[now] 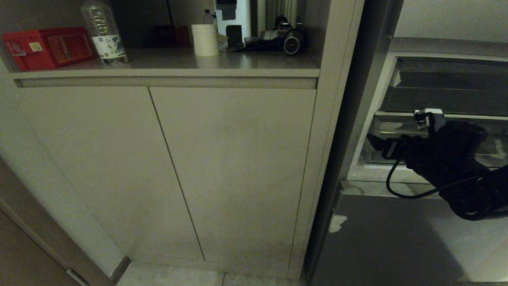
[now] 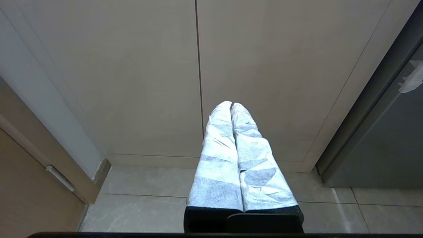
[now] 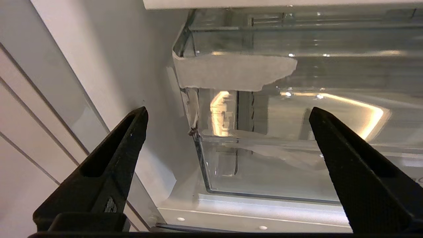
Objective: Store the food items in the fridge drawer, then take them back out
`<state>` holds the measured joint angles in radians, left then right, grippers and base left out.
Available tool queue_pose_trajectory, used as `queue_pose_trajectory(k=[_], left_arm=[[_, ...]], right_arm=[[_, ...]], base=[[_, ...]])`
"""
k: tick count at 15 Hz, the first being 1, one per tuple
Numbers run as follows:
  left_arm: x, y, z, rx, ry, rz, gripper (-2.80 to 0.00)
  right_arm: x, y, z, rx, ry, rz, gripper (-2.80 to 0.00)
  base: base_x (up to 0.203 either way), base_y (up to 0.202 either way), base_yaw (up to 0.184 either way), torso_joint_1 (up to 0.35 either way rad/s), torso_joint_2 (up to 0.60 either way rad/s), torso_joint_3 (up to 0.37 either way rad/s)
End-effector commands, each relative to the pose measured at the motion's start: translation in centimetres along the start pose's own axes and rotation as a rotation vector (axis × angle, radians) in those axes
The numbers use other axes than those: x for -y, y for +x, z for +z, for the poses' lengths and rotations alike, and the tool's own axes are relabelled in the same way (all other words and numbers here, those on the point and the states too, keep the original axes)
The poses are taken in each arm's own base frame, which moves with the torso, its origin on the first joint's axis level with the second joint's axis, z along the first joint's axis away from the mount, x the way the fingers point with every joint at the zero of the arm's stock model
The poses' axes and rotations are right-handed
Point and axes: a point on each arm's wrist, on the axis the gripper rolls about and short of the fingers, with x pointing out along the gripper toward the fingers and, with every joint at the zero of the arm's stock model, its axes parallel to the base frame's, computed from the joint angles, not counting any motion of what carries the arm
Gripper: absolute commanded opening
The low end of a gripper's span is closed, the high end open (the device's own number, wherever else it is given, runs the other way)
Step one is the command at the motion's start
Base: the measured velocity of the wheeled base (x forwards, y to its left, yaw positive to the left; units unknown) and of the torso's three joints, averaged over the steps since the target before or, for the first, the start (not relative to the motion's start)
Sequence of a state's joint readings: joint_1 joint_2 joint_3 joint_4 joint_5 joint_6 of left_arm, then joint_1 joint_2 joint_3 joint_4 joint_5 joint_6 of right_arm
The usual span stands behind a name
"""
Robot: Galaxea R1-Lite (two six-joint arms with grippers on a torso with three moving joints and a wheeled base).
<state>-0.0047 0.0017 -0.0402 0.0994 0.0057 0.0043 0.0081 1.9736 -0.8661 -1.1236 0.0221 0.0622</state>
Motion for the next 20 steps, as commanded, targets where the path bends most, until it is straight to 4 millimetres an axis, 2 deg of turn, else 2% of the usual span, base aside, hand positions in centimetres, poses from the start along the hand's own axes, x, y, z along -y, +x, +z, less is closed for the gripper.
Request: queue_pose_trajectory(k=[1, 18, 19, 20], left_arm=[[0.00, 0.01, -0.01, -0.002, 0.000, 0.000, -2.80], [0.00, 0.01, -0.01, -0.002, 0.000, 0.000, -2.80], [0.00, 0.01, 0.01, -0.001, 0.000, 0.000, -2.80], [0.00, 0.01, -0.01, -0.002, 0.000, 0.000, -2.80]], right_arm=[[-0.04, 0.08, 0.00, 0.006, 0.001, 0.002, 0.00], [0.03, 0.76, 0.02, 0.019, 0.005, -0.024, 0.00], [0.03, 0.76, 0.02, 0.019, 0.004, -0.024, -2.80], [-0.11, 0.77, -0.07, 0.017, 0.004, -0.021, -2.80]], base=[[0.000, 0.000, 0.000, 0.000, 0.00, 0.000], [0.000, 0.000, 0.000, 0.000, 0.00, 0.000], [0.000, 0.000, 0.000, 0.000, 0.00, 0.000], [0.000, 0.000, 0.000, 0.000, 0.00, 0.000]])
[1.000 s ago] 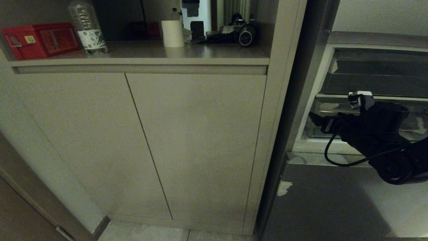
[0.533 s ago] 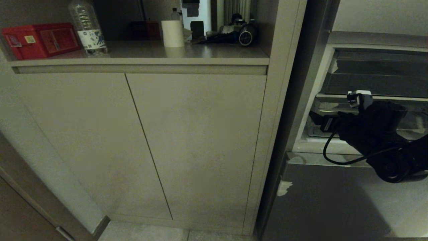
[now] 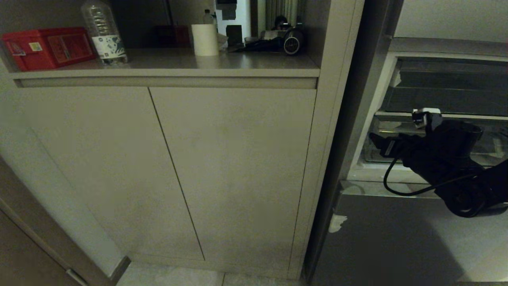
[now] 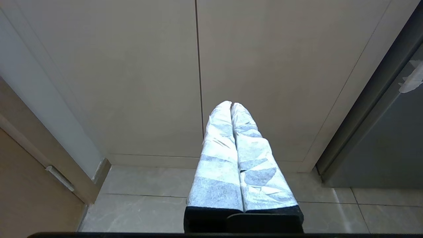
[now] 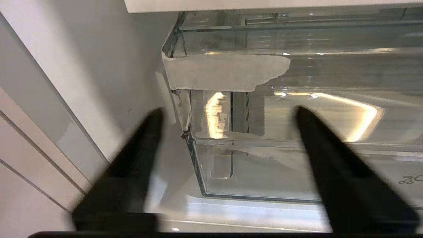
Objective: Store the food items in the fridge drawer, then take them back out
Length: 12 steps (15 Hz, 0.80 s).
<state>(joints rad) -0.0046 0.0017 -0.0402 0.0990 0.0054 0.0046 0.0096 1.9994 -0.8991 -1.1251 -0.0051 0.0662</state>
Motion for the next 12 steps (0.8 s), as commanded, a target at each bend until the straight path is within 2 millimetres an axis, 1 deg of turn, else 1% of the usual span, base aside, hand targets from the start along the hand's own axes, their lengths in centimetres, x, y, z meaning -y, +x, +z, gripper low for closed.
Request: queue_pose_trajectory(k=[1, 3, 7, 9, 12], left_arm=[[0.0, 0.0, 0.0, -0.001, 0.000, 0.001, -2.80], [0.0, 0.0, 0.0, -0.002, 0.000, 0.001, -2.80], [0.0, 0.0, 0.0, -0.002, 0.000, 0.001, -2.80], [0.0, 0.0, 0.0, -0.002, 0.000, 0.001, -2.80], [0.0, 0.0, 0.0, -0.002, 0.000, 0.001, -2.80]], right_arm=[[-0.5, -0.1, 0.1, 0.006, 0.000, 0.013, -2.80], [-1.1, -0.1, 0.1, 0.008, -0.001, 0.015, -2.80], [-3.1, -0.1, 0.0, 0.010, -0.003, 0.042, -2.80], [-3.6, 0.0, 0.2, 0.017, -0.004, 0.035, -2.80], [-3.7, -0.1, -0.1, 0.009, -0.003, 0.033, -2.80]], base=[[0.000, 0.000, 0.000, 0.000, 0.00, 0.000], [0.000, 0.000, 0.000, 0.000, 0.00, 0.000], [0.000, 0.000, 0.000, 0.000, 0.00, 0.000], [0.000, 0.000, 0.000, 0.000, 0.00, 0.000], [0.000, 0.000, 0.000, 0.000, 0.00, 0.000]])
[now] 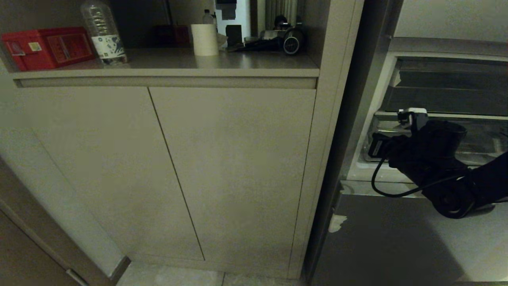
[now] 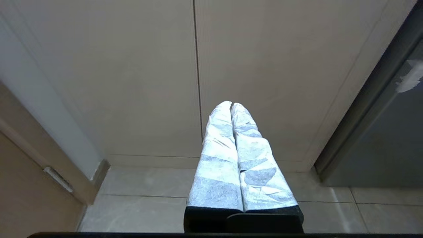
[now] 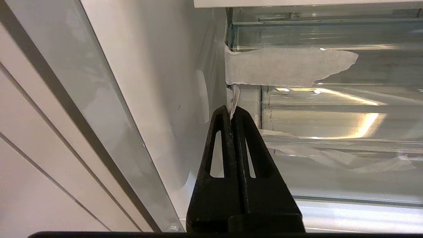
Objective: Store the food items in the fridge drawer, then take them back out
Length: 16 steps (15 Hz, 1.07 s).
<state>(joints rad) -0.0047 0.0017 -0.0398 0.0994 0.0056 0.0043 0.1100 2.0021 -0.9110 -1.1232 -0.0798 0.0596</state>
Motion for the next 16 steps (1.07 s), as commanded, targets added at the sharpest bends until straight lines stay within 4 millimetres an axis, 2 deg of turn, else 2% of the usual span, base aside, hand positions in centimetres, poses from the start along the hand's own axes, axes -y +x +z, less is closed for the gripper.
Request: queue_pose_trajectory(k=[1, 7, 14, 15, 16], left_arm=[[0.0, 0.0, 0.0, -0.001, 0.000, 0.001, -2.80], [0.0, 0.0, 0.0, -0.002, 0.000, 0.001, -2.80], [0.0, 0.0, 0.0, -0.002, 0.000, 0.001, -2.80], [0.0, 0.0, 0.0, -0.002, 0.000, 0.001, -2.80], [0.0, 0.0, 0.0, -0.002, 0.000, 0.001, -2.80]], right_arm=[[-0.1, -0.3, 0.1, 0.003, 0.002, 0.006, -2.80], [0.0, -4.4, 1.4, -0.008, 0.007, 0.010, -2.80], [0.6, -12.3, 2.9, -0.004, 0.009, 0.011, -2.80], [0.7, -13.3, 2.8, -0.008, 0.009, 0.011, 0.00], [0.8, -14.1, 2.6, -0.018, 0.009, 0.010, 0.00]], base=[[0.000, 0.000, 0.000, 0.000, 0.00, 0.000], [0.000, 0.000, 0.000, 0.000, 0.00, 0.000], [0.000, 0.000, 0.000, 0.000, 0.00, 0.000], [0.000, 0.000, 0.000, 0.000, 0.00, 0.000], [0.000, 0.000, 0.000, 0.000, 0.00, 0.000]])
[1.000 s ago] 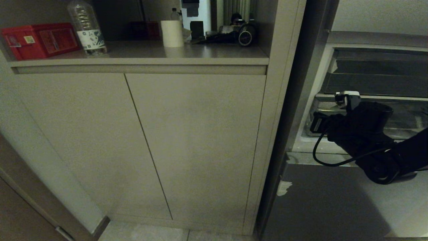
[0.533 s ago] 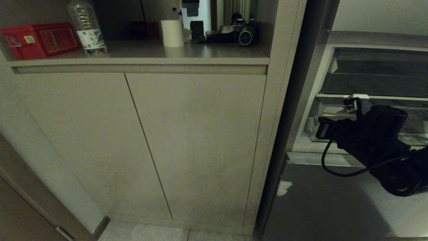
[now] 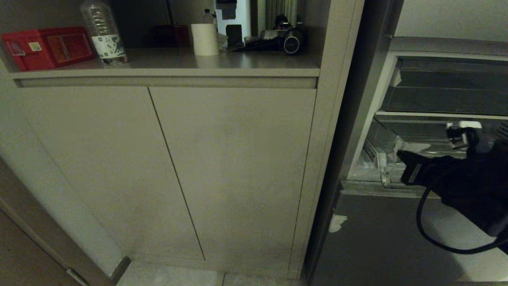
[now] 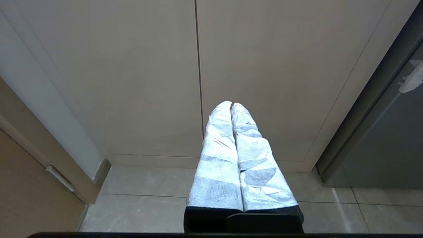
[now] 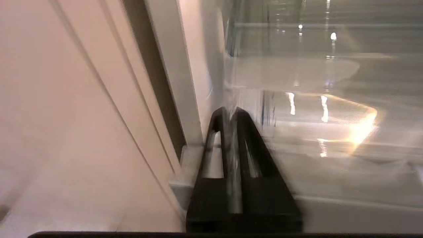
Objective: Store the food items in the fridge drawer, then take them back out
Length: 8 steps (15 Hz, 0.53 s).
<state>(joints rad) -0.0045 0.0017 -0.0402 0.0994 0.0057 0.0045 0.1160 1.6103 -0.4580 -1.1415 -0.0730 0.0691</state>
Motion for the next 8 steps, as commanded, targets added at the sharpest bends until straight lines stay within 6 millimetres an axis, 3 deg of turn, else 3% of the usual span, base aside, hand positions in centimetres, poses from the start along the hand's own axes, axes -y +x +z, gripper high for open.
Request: queue_pose_trajectory(k=[1, 6, 8], left_arm=[[0.0, 0.0, 0.0, -0.002, 0.000, 0.000, -2.80], [0.0, 0.0, 0.0, -0.002, 0.000, 0.000, -2.80], [0.0, 0.0, 0.0, -0.002, 0.000, 0.000, -2.80]], right_arm=[[0.1, -2.7, 0.6, 0.025, 0.004, 0.000, 0.00], [0.4, -6.6, 1.6, 0.092, 0.029, 0.003, 0.00], [0.3, -6.8, 2.8, 0.140, 0.029, 0.003, 0.00]], base=[[0.000, 0.000, 0.000, 0.000, 0.00, 0.000], [0.000, 0.000, 0.000, 0.000, 0.00, 0.000], [0.000, 0.000, 0.000, 0.000, 0.00, 0.000]])
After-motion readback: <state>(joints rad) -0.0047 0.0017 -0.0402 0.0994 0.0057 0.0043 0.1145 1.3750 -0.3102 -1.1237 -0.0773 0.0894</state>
